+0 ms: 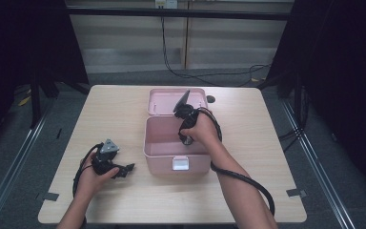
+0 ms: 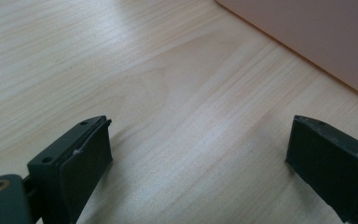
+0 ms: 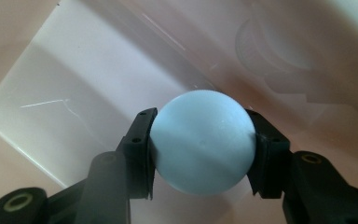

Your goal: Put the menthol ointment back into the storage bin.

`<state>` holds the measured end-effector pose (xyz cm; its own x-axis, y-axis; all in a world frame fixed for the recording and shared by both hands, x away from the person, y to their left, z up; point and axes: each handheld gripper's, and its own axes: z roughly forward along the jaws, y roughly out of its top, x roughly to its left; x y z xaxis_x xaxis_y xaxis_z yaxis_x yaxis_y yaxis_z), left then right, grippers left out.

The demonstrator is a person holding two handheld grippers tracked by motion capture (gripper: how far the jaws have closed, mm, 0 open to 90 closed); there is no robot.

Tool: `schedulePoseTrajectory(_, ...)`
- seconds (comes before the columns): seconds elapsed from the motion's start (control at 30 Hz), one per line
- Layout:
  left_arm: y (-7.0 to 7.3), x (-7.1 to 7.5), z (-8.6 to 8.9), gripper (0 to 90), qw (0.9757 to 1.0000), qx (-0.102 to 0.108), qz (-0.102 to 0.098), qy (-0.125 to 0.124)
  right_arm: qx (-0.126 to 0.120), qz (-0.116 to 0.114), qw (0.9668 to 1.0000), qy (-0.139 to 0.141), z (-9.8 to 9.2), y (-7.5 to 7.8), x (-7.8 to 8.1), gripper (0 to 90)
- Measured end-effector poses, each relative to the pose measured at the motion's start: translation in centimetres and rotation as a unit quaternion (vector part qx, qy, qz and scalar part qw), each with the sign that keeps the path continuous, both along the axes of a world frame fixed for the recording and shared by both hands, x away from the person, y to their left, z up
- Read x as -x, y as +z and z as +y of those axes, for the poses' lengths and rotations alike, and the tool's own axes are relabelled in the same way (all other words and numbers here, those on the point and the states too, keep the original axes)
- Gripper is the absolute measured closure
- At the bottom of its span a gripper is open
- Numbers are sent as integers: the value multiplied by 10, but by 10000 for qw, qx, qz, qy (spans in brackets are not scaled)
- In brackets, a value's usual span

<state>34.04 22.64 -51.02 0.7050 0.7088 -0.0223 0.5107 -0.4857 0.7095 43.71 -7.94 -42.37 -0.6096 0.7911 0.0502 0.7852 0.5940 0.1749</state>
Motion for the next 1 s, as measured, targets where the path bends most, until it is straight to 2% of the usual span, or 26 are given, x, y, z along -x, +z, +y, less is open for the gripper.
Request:
schedulePoseTrajectory(0.3,0,0,0,60,10000,7,2,-5,121,-10,9999,-121,0,-3,-2,504)
schedulePoseTrajectory(0.6,0,0,0,59,10000,14,0,-10,-1,-45,9998,-212,1,-5,-3,504)
schedulePoseTrajectory(1.0,0,0,0,59,10000,8,-9,0,19,-78,9994,-326,5,-9,-4,504)
